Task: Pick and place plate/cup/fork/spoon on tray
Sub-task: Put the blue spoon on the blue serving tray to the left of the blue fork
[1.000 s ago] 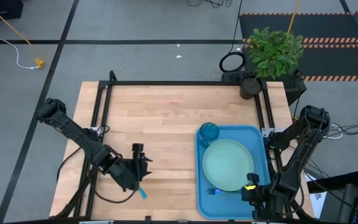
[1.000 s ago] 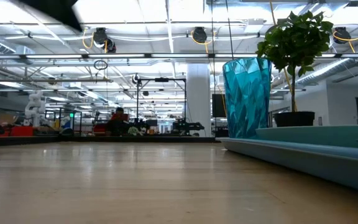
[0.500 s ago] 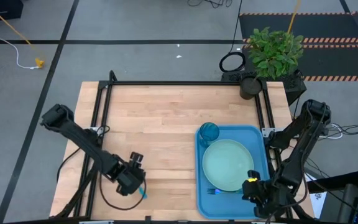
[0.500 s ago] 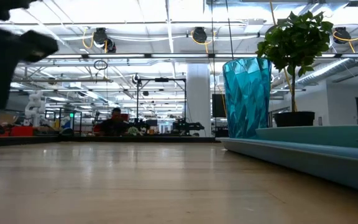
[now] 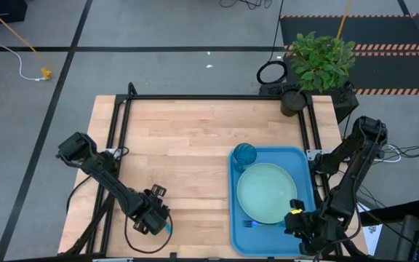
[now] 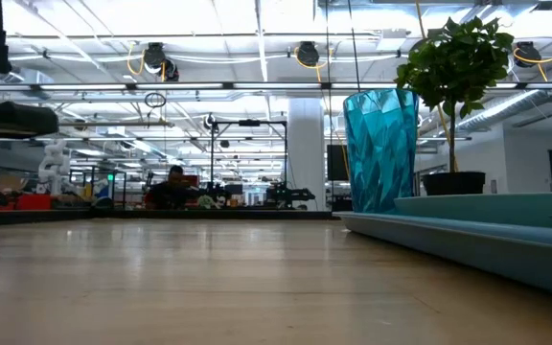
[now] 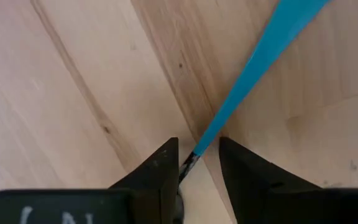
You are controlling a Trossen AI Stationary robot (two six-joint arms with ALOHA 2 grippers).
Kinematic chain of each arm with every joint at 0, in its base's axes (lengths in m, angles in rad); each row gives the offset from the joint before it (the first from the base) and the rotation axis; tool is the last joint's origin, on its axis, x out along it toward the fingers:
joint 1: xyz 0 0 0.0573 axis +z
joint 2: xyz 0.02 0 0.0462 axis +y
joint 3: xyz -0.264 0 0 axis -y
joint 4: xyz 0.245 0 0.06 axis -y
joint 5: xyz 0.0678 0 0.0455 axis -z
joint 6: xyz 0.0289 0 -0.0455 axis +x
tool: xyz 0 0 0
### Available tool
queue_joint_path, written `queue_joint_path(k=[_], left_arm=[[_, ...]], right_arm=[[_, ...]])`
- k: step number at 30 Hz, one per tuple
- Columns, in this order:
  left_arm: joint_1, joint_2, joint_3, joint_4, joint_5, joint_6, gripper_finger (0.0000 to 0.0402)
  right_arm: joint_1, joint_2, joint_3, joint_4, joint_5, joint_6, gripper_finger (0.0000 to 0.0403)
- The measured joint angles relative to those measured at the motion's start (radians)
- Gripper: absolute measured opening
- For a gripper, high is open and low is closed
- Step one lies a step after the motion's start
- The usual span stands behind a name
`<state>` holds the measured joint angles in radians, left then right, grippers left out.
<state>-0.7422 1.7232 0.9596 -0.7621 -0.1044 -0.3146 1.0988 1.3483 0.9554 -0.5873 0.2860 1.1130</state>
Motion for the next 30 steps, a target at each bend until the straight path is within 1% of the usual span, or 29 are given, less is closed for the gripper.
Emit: queue_joint_path(k=[4,6,8,12,14,17,19,21,24,27,28,30], left_arm=[[-0.004,0.017,0.004,-0.007,-0.008,0.014,0.0130],[-0.004,0.019,0.003,0.002,-0.023,0.017,0.0121],[0.002,0.017,0.002,0.015,-0.022,0.029,0.0099],[0.026,0.013,0.001,0.023,0.001,0.042,0.0040],[0.041,0.013,0.001,0.028,-0.005,0.035,0.0016],[0.062,0.014,0.000,0.045,-0.039,0.004,0.0013],[0.066,0.010,0.001,0.054,-0.081,-0.010,0.0020],[0.078,0.009,0.018,0.060,-0.146,-0.013,0.0021],[0.096,-0.004,0.061,0.060,-0.213,-0.007,0.0012],[0.125,-0.006,0.110,0.060,-0.263,-0.002,0.0008],[0.134,-0.006,0.126,0.062,-0.301,-0.002,0.0008],[0.151,-0.006,0.152,0.085,-0.376,0.007,0.0014]], right_arm=[[-0.001,0.000,0.000,0.000,0.000,-0.013,0.0000],[-0.006,0.000,0.000,0.001,0.000,-0.030,0.0000],[-0.017,0.000,0.000,0.001,0.000,-0.053,0.0000],[-0.060,0.000,0.000,0.001,-0.004,-0.062,0.0000],[-0.084,0.000,0.000,0.001,-0.015,-0.071,0.0000],[-0.118,0.000,0.000,0.009,-0.024,-0.121,0.0000],[-0.144,0.000,0.000,0.015,-0.018,-0.159,0.0000],[-0.178,0.000,0.001,0.015,0.017,-0.194,0.0000],[-0.235,0.000,0.001,0.037,0.108,-0.264,0.0000],[-0.291,0.003,0.001,0.087,0.193,-0.338,0.0000],[-0.308,0.009,0.001,0.109,0.210,-0.363,0.0000],[-0.342,0.036,0.001,0.181,0.211,-0.446,0.0001]])
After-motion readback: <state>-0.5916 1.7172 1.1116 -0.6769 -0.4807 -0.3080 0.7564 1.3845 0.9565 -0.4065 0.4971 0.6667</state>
